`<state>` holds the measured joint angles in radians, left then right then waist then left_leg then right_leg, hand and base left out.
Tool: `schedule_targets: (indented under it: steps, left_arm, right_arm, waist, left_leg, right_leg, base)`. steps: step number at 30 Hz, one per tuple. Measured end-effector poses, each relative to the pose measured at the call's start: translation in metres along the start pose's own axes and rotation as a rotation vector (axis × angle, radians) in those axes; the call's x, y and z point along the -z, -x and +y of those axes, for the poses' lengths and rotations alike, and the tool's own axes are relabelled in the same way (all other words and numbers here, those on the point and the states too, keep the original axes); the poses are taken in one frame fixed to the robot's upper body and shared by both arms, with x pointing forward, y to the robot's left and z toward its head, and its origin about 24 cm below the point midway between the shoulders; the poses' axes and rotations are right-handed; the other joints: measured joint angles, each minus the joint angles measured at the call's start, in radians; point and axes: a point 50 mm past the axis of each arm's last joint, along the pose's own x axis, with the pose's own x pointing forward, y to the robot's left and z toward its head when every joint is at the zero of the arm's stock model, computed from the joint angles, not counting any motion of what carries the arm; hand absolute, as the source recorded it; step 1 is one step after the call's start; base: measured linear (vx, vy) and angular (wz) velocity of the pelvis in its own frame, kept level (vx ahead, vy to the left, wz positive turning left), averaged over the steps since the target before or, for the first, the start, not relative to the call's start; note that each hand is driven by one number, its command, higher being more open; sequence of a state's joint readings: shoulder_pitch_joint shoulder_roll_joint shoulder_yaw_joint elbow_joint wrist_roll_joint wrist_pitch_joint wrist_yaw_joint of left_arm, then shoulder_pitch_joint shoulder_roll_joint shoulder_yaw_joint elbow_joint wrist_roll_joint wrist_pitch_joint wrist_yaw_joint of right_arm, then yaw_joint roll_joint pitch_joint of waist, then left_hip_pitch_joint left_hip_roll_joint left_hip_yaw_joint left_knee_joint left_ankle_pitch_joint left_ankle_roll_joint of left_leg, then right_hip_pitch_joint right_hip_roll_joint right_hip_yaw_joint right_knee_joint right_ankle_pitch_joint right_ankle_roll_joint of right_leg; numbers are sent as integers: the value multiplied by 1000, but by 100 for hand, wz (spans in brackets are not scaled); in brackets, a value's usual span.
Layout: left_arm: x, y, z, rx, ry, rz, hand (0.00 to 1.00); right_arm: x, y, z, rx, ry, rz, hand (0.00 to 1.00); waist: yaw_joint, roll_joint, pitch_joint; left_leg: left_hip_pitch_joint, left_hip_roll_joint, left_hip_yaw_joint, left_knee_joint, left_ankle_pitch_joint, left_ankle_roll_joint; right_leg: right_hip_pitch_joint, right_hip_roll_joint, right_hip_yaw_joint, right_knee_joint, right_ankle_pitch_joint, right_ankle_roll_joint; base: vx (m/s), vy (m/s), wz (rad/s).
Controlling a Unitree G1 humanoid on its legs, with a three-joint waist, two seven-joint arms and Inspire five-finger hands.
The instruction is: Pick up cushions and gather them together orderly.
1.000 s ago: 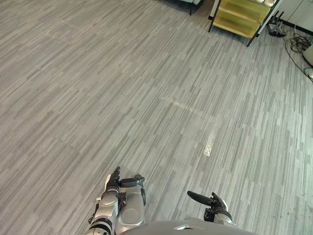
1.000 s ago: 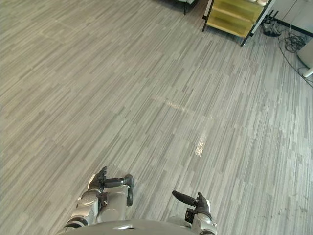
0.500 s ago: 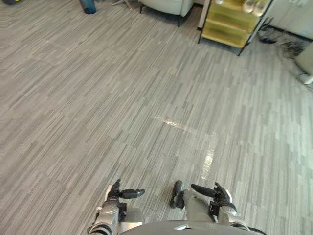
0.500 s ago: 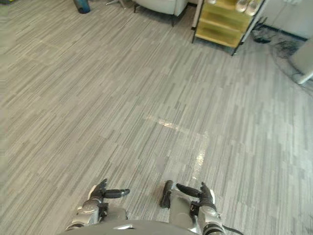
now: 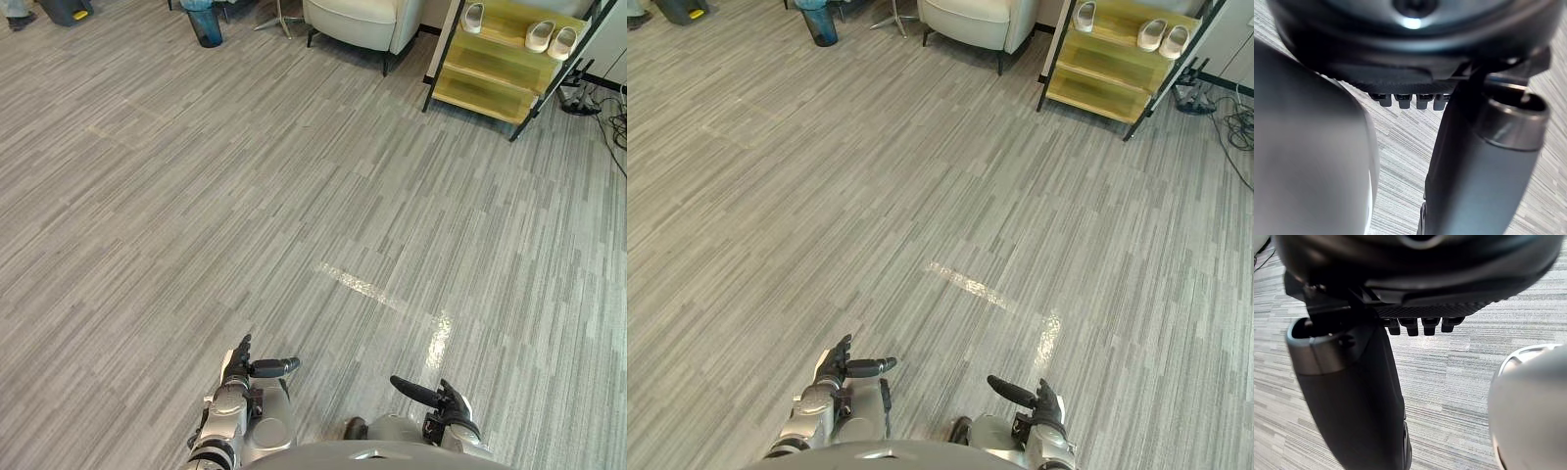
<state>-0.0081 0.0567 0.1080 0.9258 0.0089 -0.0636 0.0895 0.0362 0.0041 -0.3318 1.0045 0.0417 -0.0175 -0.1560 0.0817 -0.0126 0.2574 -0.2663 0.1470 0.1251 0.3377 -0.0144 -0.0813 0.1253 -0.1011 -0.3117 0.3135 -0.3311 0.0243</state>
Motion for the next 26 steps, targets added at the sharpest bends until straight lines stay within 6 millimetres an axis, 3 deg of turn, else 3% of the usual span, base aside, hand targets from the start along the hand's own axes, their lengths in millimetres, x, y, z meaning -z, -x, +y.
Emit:
schedule_targets:
  steps: [2, 3, 4, 6, 7, 8, 9, 10, 11, 13, 14, 15, 16, 17, 19, 26]
  left_arm:
    - [-1, -1, 4, -10, -11, 0, 100]
    - [-1, -1, 6, -14, -11, 2, 100]
    - [0, -1, 9, -17, -17, 9, 100]
    - [6, 0, 10, -21, -12, 33, 100]
    - [11, 1, 10, -19, -16, 51, 100]
    - [15, 2, 12, -20, -16, 65, 100]
    - [16, 2, 12, -21, -19, 70, 100]
    - [19, 3, 13, -25, -23, 81, 100]
    - [23, 4, 14, -28, -25, 92, 100]
    - [26, 5, 14, -26, -28, 99, 100]
    - [27, 6, 16, -32, -30, 102, 100]
    - [30, 6, 18, -36, -34, 115, 100]
    - [31, 6, 15, -26, -33, 122, 100]
    - [40, 10, 6, -3, -22, 150, 100]
    - [46, 12, -3, 22, -23, 174, 100]
    - [45, 12, -5, 39, -47, 169, 100]
  right_arm:
    - [5, 2, 7, -17, -8, 19, 100]
    - [8, 2, 9, -20, -10, 27, 100]
    - [12, 3, 11, -26, -9, 44, 100]
    - [8, 3, 12, -36, -6, 34, 100]
    - [5, 1, 12, -45, 6, 25, 100]
    - [4, 1, 13, -48, 16, 27, 100]
    - [4, 1, 12, -48, 19, 31, 100]
    - [4, 1, 13, -52, 30, 30, 100]
    - [1, 0, 11, -56, 67, 18, 100]
    - [0, -1, 9, -57, 87, 12, 100]
    - [1, -1, 9, -57, 93, 14, 100]
    - [3, -2, 6, -51, 106, 28, 100]
    - [3, -3, 1, -40, 113, 34, 100]
    - [4, -4, -8, -17, 124, 47, 100]
    - [2, -6, -22, 17, 137, 55, 100]
    - [14, -4, -34, 51, 129, 92, 100]
  waist:
    - [-7, -39, -16]
    - [-6, -45, -18]
    - [-5, -61, -28]
    - [3, -61, -36]
    - [-2, -58, -37]
    - [-5, -57, -38]
    - [-8, -55, -40]
    - [-11, -52, -45]
    - [-14, -40, -48]
    - [-15, -30, -55]
    - [-15, -41, -62]
    - [-18, -44, -75]
    - [-19, -25, -83]
    - [-23, 12, -101]
    - [-31, 46, -111]
    - [-34, 44, -115]
  left_leg:
    - [-3, -25, 10, 36, -43, 19]
    - [-3, -27, 13, 54, -56, 23]
    - [7, -29, 34, 117, -107, 37]
    - [73, -29, 80, 131, -164, 51]
    - [126, -35, 97, 111, -195, 52]
    - [164, -36, 106, 81, -203, 51]
    - [182, -36, 113, 67, -204, 51]
    - [209, -34, 114, 44, -204, 51]
    - [255, -11, 120, 6, -202, 48]
    - [275, 9, 130, -7, -195, 37]
    - [291, 4, 142, -20, -189, 25]
    - [302, -4, 135, -33, -190, 20]
    - [309, 7, 128, -52, -182, 16]
    - [319, 24, 107, -97, -174, 16]
    - [363, 37, 82, -157, -157, 17]
    - [406, 41, 84, -183, -110, 5]
  right_leg:
    - [-2, -36, 41, 4, 12, 21]
    - [1, -42, 50, 8, 13, 22]
    - [3, -60, 86, 56, 15, 26]
    - [-56, -100, 134, 241, 48, 80]
    - [-106, -138, 122, 385, 99, 118]
    - [-144, -165, 113, 482, 129, 111]
    - [-161, -180, 99, 517, 124, 107]
    - [-186, -198, 58, 542, 92, 80]
    - [-227, -201, -28, 518, 39, 61]
    - [-266, -193, -86, 431, 32, 57]
    - [-282, -185, -130, 279, 95, 49]
    - [-273, -173, -149, 201, 122, 38]
    - [-265, -152, -150, 179, 132, 23]
    - [-248, -112, -149, 120, 144, 21]
    - [-216, -67, -148, 58, 160, 17]
    - [-104, 7, -119, -189, 280, 31]
  base:
    - [316, 115, -14]
    - [452, 164, -18]
    - [358, 132, -37]
    - [348, 128, -66]
    - [352, 126, -60]
    - [318, 72, -39]
    - [229, -23, -24]
    - [255, -78, -21]
    - [198, -107, -16]
    - [140, -120, -17]
    - [184, -184, -22]
    - [197, -200, -25]
    - [187, -216, -31]
    - [176, -210, -30]
    - [190, -202, -24]
    - [88, -45, -21]
